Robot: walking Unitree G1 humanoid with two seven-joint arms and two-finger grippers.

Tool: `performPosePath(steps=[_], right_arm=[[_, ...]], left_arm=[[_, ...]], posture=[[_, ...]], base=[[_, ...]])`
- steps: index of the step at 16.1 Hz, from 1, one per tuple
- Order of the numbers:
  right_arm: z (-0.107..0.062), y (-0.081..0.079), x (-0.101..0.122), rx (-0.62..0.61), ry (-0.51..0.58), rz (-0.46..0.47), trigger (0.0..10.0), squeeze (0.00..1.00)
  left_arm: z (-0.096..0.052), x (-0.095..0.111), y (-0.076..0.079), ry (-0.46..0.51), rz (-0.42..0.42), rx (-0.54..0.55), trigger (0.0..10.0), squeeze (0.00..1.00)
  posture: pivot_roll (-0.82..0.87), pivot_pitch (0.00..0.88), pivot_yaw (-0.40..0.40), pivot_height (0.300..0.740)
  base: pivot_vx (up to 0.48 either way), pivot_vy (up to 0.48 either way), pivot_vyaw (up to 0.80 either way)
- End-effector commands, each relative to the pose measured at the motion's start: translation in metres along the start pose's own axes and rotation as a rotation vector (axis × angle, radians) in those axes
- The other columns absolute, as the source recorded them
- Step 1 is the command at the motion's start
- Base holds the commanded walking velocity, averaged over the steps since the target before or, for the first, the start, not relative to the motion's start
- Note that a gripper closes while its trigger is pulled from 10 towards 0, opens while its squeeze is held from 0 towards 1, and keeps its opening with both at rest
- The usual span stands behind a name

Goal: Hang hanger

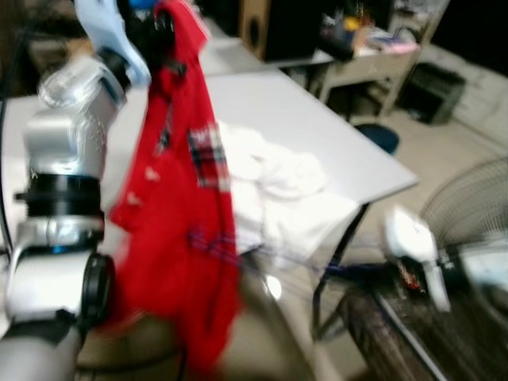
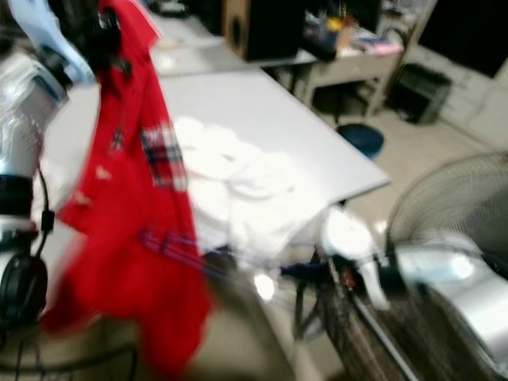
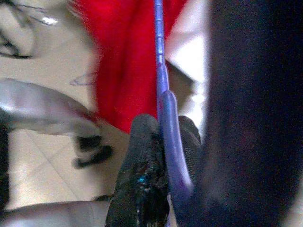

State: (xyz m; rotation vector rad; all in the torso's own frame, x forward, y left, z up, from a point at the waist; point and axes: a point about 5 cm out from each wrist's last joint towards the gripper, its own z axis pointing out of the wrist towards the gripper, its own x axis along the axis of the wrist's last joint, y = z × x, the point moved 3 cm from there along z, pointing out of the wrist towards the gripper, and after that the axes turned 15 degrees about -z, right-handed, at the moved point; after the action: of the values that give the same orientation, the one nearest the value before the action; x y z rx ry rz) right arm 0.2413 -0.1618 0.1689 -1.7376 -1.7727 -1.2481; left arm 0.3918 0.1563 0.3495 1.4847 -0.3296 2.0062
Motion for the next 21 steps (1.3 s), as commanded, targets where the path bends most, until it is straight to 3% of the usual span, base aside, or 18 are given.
performPosePath(steps=[1,5,6,7,9,10,12,14,16,17,18,19,21], right_arm=[[0.001,0.02,0.003,-0.093,-0.02,-0.059,10.0,0.0],[0.001,0.02,0.003,-0.093,-0.02,-0.059,10.0,0.0],[-0.046,0.163,0.073,-0.838,0.039,-0.334,10.0,0.0],[-0.07,0.189,0.098,-1.031,0.068,-0.397,10.0,0.0],[-0.11,0.213,0.128,-1.287,0.092,-0.505,10.0,0.0],[-0.116,0.215,0.133,-1.323,0.101,-0.52,10.0,0.0],[-0.113,0.218,0.133,-1.3,0.084,-0.544,10.0,0.0],[-0.094,0.222,0.116,-1.218,0.088,-0.512,10.0,0.0],[-0.073,0.213,0.085,-1.116,0.138,-0.319,10.0,0.0],[-0.063,0.204,0.073,-1.064,0.134,-0.257,10.0,0.0],[-0.046,0.183,0.054,-0.959,0.14,-0.156,10.0,0.0],[-0.035,0.16,0.041,-0.895,0.18,-0.069,10.0,0.0],[-0.028,0.125,0.039,-0.749,0.257,-0.029,10.0,0.0]], left_arm=[[0.001,0.03,0.018,0.075,0.01,-0.094,10.0,0.0],[0.001,0.03,0.018,0.075,0.01,-0.094,10.0,0.0],[-0.015,0.088,0.049,0.242,-0.006,-0.283,10.0,0.0],[-0.02,0.1,0.053,0.28,-0.004,-0.308,10.0,0.0],[-0.022,0.11,0.052,0.348,-0.043,-0.304,10.0,0.0],[-0.022,0.11,0.051,0.352,-0.048,-0.298,10.0,0.0],[-0.02,0.095,0.049,0.304,-0.048,-0.264,10.0,0.0],[-0.018,0.061,0.036,0.168,0.011,-0.136,10.0,0.0],[-0.021,0.011,0.008,-0.015,0.107,0.055,10.0,0.0],[-0.024,-0.007,0.002,-0.071,0.15,0.102,10.0,0.0],[-0.033,-0.039,-0.006,-0.158,0.189,0.149,10.0,0.0],[-0.042,-0.065,-0.005,-0.212,0.166,0.168,10.0,0.0],[-0.047,-0.081,-0.002,-0.221,0.103,0.194,10.0,0.0]], posture=[[-0.04,0.0,-0.066,0.74],[-0.04,0.0,-0.066,0.74],[-0.02,0.0,-0.094,0.74],[-0.02,0.0,-0.094,0.74],[-0.02,0.0,-0.094,0.74],[-0.02,0.0,-0.092,0.74],[-0.02,0.0,-0.092,0.74],[-0.02,0.0,-0.091,0.74],[-0.02,0.0,-0.087,0.74],[-0.03,0.0,-0.083,0.74],[-0.03,0.0,-0.077,0.74],[-0.04,0.0,-0.063,0.74],[-0.04,0.0,-0.054,0.74]], base=[[0.386,0.0,0.0],[0.386,0.0,0.0],[0.322,0.0,0.0],[0.322,0.0,0.0],[0.148,0.0,0.0],[0.0,0.0,0.0],[0.0,0.0,0.0],[0.0,0.0,0.0],[0.0,0.0,0.0],[0.0,0.0,0.0],[0.0,0.0,0.0],[0.0,0.0,0.0],[0.0,0.0,0.0]])
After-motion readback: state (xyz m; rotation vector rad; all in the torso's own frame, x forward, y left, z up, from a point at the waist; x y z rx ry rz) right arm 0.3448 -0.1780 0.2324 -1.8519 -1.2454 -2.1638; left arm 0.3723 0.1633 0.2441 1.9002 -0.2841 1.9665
